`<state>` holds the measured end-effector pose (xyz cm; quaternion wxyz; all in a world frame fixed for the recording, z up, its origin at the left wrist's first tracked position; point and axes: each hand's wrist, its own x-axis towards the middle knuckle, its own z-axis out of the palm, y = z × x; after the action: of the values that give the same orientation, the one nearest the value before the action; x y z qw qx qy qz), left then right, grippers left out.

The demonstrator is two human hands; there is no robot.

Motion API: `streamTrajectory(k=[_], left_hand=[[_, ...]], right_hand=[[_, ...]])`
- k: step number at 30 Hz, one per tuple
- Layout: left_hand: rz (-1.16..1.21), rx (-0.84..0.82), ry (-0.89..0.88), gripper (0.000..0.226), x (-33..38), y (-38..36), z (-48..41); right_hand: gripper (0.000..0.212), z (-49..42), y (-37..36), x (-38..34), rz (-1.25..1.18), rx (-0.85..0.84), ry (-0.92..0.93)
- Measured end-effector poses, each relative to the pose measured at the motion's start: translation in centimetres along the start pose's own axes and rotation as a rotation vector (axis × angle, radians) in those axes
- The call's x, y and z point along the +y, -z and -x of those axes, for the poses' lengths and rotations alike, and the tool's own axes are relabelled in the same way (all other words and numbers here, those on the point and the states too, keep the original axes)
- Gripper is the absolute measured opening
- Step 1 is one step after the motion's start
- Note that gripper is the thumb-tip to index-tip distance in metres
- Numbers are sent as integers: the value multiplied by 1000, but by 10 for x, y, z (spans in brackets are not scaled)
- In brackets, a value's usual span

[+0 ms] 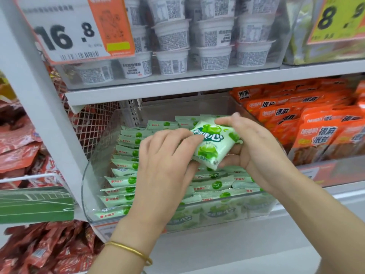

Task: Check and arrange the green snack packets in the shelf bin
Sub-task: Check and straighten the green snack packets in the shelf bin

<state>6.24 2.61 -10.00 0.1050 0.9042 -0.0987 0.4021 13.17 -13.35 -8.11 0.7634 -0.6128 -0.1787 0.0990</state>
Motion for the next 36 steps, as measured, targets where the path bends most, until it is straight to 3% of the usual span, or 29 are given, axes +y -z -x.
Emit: streamTrajectory(k=[6,10,15,20,28,33,36], left_hand=[[449,16,356,20,7,8,-7],[746,25,545,10,9,10,-10],[995,-5,699,19,11,11,-12],[1047,-95,649,38,14,10,-10],[1034,-106,645,41,12,9,-9],[1065,-64,892,47,1,0,-7],[1179,-74,1064,49,-6,1,-11]], right_hand=[[49,-2,4,0,362,101,172],[37,-1,5,4,284,-13,250],[47,3,-1,5,191,-76,290],[45,0,3,7,174,-16,283],[46,1,0,7,146,-22,285],[25,1,2,7,203,23,262],[37,-1,8,2,79,-5,176]])
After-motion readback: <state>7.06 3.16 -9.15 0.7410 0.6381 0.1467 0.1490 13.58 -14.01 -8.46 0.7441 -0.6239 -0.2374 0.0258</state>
